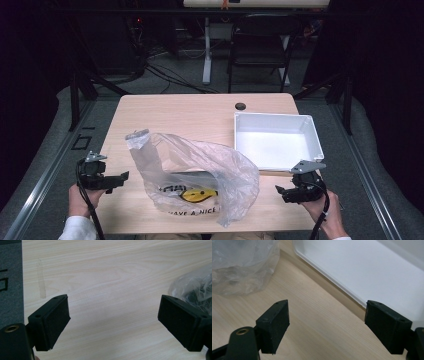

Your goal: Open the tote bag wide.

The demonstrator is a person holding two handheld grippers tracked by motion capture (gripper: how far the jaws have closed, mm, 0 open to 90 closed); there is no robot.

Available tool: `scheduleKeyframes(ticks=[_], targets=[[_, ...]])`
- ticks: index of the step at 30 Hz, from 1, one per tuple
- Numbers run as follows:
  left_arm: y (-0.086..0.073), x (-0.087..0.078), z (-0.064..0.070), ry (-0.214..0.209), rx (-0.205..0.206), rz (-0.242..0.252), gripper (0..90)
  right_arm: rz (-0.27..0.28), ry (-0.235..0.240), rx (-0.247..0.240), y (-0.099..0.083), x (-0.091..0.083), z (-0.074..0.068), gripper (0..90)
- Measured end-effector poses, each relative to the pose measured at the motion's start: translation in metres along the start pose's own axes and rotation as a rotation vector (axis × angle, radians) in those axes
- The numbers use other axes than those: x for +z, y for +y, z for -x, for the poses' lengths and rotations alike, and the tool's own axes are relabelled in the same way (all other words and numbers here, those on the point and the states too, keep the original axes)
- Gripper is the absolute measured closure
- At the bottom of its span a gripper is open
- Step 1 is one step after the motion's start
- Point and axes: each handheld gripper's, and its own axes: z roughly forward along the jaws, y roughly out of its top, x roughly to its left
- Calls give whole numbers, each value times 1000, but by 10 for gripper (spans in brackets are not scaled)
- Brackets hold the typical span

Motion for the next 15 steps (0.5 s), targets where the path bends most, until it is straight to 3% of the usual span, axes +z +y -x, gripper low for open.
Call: scheduleKeyframes(ticks=[8, 15], targets=[[-2, -8, 10, -47, 11, 7, 110, -31, 45, -13, 1, 1, -1, 219], [-6, -15, 22, -80, 49, 7, 117, -23, 68, -27, 7, -1, -6, 233]])
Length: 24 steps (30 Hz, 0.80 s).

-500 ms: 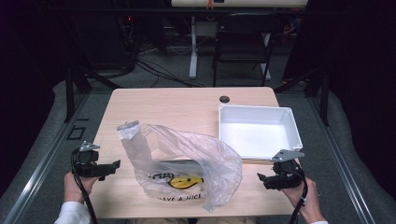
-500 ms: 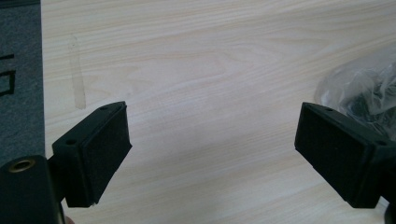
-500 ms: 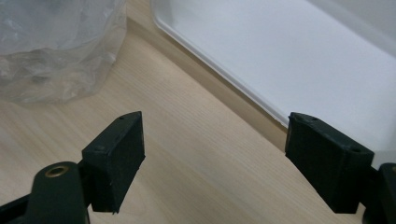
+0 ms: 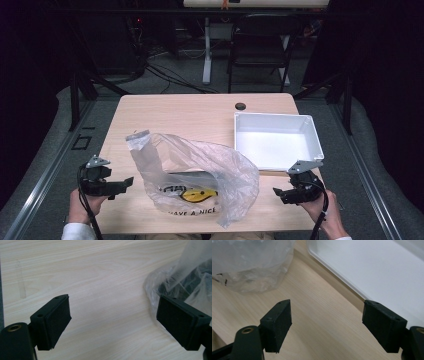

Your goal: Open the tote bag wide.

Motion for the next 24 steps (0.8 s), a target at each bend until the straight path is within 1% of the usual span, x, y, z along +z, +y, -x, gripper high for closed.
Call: scheduleKeyframes(ticks=[1, 2, 4, 5, 6, 7, 8, 10, 11, 12, 14, 16, 18, 20, 21, 22, 23, 24], targets=[[0, -1, 3, -1, 6, 3, 119, 0, 6, -6, 1, -1, -1, 234], [0, -3, 5, -13, 23, 0, 120, 9, 20, -12, 3, -1, -3, 241], [0, -4, 8, -18, 24, 8, 120, 15, 25, -13, 5, -2, -4, 241], [0, -5, 9, -23, 31, 8, 121, 18, 42, -18, 8, -2, -7, 244], [-1, -6, 11, -29, 30, 13, 121, 18, 42, -18, 8, -2, -7, 244], [-1, -7, 14, -39, 40, 15, 121, 23, 54, -25, 12, -3, -9, 246], [-1, -8, 15, -45, 40, 20, 120, 35, 58, -25, 14, -3, -11, 249], [-1, -10, 17, -53, 41, 23, 120, 38, 65, -30, 16, -4, -12, 250], [-1, -11, 18, -60, 43, 26, 120, 55, 88, -31, 21, -6, -14, 251], [-1, -12, 20, -68, 46, 27, 120, 55, 88, -31, 21, -6, -14, 251], [-1, -14, 24, -81, 55, 37, 120, 73, 102, -36, 26, -9, -16, 254], [0, -16, 28, -91, 72, 47, 119, 89, 119, -40, 31, -13, -18, 255], [1, -19, 33, -114, 84, 48, 119, 110, 128, -38, 35, -16, -21, 257], [2, -20, 38, -120, 112, 47, 118, 122, 146, -40, 39, -20, -22, 258], [3, -21, 40, -126, 121, 48, 119, 140, 152, -51, 44, -24, -25, 262], [3, -22, 42, -131, 134, 53, 119, 140, 152, -51, 44, -24, -25, 262], [4, -22, 44, -141, 142, 51, 119, 151, 158, -54, 46, -25, -27, 263], [4, -23, 47, -148, 151, 62, 119, 160, 162, -60, 49, -27, -29, 265]])
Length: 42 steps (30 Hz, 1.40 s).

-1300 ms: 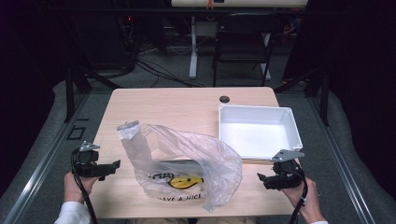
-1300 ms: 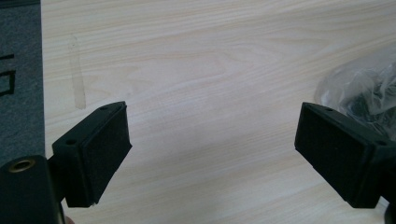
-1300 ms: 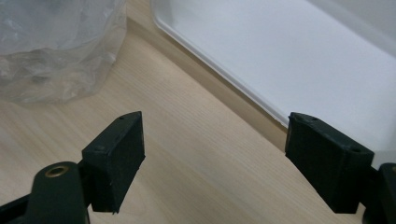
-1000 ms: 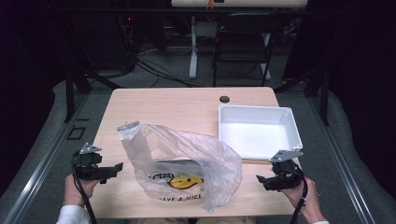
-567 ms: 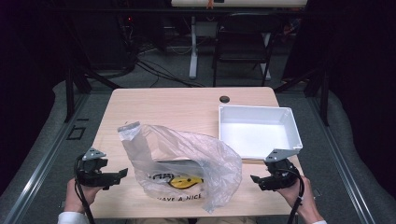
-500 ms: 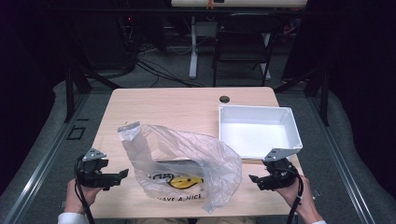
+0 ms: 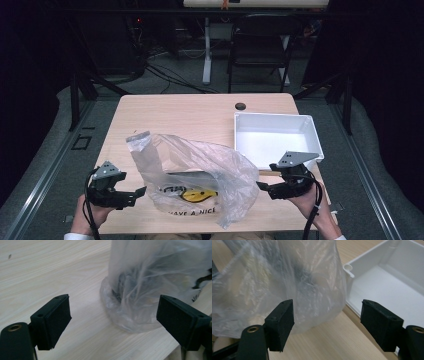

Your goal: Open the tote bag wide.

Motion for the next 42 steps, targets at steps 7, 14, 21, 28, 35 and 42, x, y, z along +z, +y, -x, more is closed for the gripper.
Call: scheduleKeyframes(ticks=[7, 14, 21, 28, 35, 42], targets=[[5, 6, 15, 4, 63, 11, 221, -22, 78, -61, 16, 17, -20, 292], [9, 14, 28, 58, 93, 111, 464, -61, 107, -102, 28, 43, -34, 499], [11, 23, 29, 58, 93, 110, 705, -94, 99, -122, 36, 58, -41, 837], [13, 34, 29, 62, 123, 74, 865, -78, 75, -115, 39, 62, -39, 900], [11, 36, 23, 74, 105, 65, 875, -59, 42, -83, 37, 61, -30, 900], [10, 37, 17, 86, 99, 55, 882, -34, 5, -45, 33, 61, -18, 900]])
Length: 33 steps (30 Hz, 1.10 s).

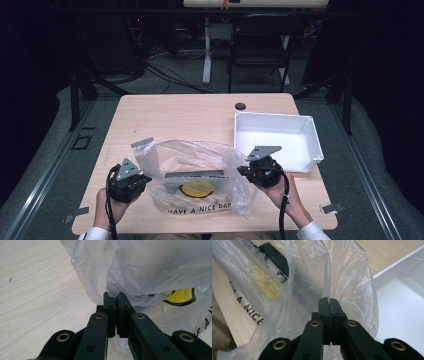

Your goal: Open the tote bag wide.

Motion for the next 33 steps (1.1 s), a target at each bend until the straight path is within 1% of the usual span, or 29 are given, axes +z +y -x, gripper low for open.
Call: scheduleKeyframes(ticks=[3, 4, 6, 9, 10, 12, 13, 15, 17, 19, 20, 21, 25, 26, 27, 28, 29, 30, 31, 32, 33], targets=[[0, 0, -2, 5, 5, -8, 884, 7, -4, 11, -1, 0, 3, 900], [-1, 0, -2, 2, -4, -7, 884, 11, -13, 18, -2, 0, 4, 900], [-1, 1, -3, 4, -7, -12, 885, 9, -14, 27, -3, 0, 8, 900], [-3, 1, -7, 6, -3, -37, 885, 13, -26, 44, -4, 0, 11, 900], [-4, 2, -7, 1, -13, -43, 886, 16, -31, 47, -5, 0, 12, 900], [-5, 3, -9, 4, -20, -53, 886, 13, -35, 56, -6, 1, 14, 900], [-5, 3, -11, 0, -11, -71, 886, 13, -35, 56, -6, 1, 14, 900], [-7, 5, -11, 8, -18, -74, 887, 3, -38, 57, -7, 3, 14, 900], [-8, 7, -14, 7, -21, -95, 888, -8, -41, 60, -8, 6, 14, 900], [-8, 7, -14, 11, -26, -100, 888, -13, -42, 57, -8, 8, 15, 900], [-9, 8, -15, 14, -24, -105, 888, -14, -43, 65, -9, 10, 15, 900], [-9, 9, -16, 12, -32, -106, 888, -28, -47, 64, -10, 12, 15, 900], [-12, 12, -21, 20, -42, -126, 888, -38, -48, 72, -11, 16, 16, 900], [-12, 12, -22, 18, -40, -139, 887, -42, -49, 73, -11, 18, 16, 900], [-13, 13, -22, 27, -46, -132, 888, -52, -48, 75, -12, 20, 16, 900], [-14, 13, -23, 21, -48, -142, 888, -62, -46, 71, -12, 21, 17, 900], [-14, 15, -24, 27, -55, -139, 888, -62, -49, 70, -13, 23, 16, 900], [-15, 15, -25, 20, -53, -154, 888, -62, -49, 70, -13, 23, 16, 900], [-16, 17, -26, 23, -57, -153, 888, -64, -48, 72, -13, 24, 16, 900], [-16, 17, -27, 17, -57, -168, 888, -74, -44, 70, -13, 25, 16, 900], [-17, 18, -29, 25, -59, -167, 888, -78, -49, 66, -13, 26, 16, 900]])
